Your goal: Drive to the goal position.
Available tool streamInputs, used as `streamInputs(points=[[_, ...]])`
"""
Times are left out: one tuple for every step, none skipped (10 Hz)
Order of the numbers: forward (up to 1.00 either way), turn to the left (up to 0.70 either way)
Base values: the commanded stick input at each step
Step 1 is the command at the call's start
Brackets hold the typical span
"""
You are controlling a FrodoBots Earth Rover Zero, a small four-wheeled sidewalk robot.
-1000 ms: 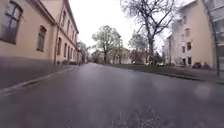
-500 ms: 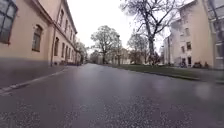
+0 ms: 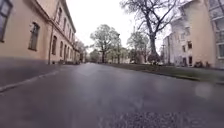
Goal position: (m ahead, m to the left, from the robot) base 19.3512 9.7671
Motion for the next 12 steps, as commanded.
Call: streamInputs(points=[[1.00,0.00],[1.00,0.00],[1.00,0.00],[1.00,0.00],[1.00,0.00],[1.00,0.00],[1.00,0.00],[1.00,0.00],[1.00,0.00],[1.00,0.00],[1.00,0.00],[1.00,0.00]])
